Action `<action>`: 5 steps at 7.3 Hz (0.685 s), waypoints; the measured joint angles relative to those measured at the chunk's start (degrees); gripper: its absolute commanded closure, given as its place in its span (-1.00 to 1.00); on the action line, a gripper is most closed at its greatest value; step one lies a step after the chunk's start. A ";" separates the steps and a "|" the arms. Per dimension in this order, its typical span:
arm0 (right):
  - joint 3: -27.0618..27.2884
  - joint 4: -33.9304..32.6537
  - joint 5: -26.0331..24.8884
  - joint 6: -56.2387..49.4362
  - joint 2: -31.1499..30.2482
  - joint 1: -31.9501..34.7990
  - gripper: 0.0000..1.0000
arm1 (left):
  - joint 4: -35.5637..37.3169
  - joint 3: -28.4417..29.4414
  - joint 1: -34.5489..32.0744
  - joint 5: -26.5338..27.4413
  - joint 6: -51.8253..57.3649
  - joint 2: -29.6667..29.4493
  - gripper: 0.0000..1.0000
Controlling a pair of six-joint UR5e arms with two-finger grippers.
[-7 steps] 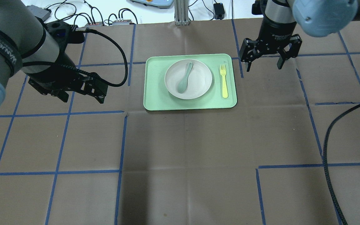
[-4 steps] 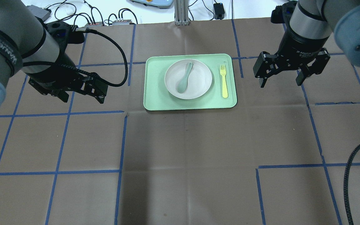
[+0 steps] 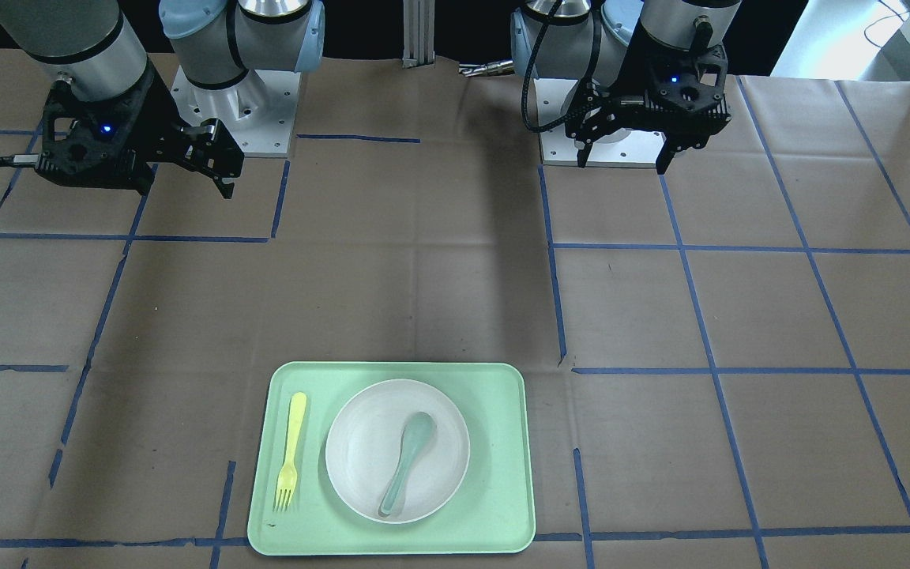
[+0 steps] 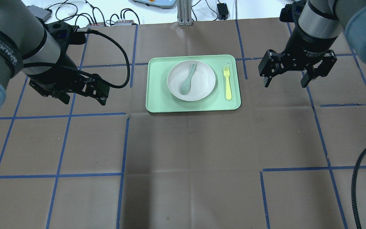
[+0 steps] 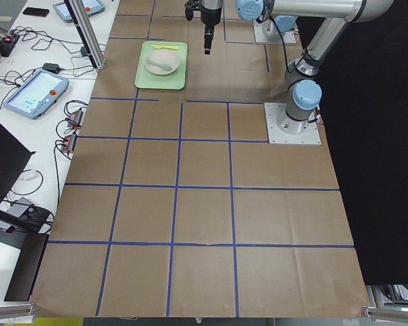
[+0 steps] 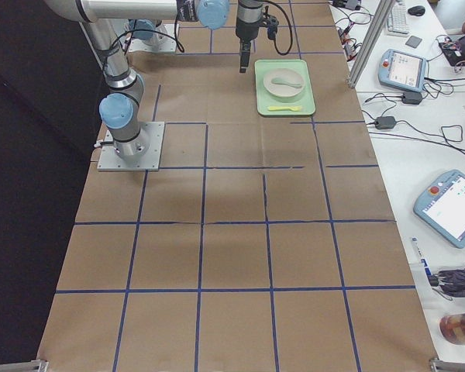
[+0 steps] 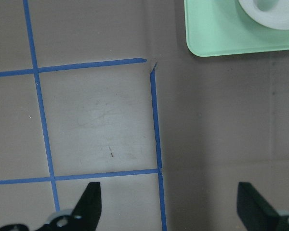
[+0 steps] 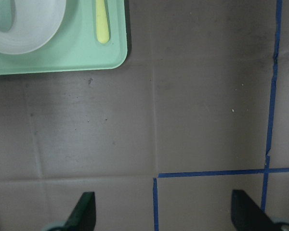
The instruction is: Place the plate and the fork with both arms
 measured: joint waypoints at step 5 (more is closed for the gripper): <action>-0.06 -0.05 -2.31 -0.10 0.19 -0.03 -1.00 | 0.06 0.00 0.00 0.00 0.00 -0.03 -0.99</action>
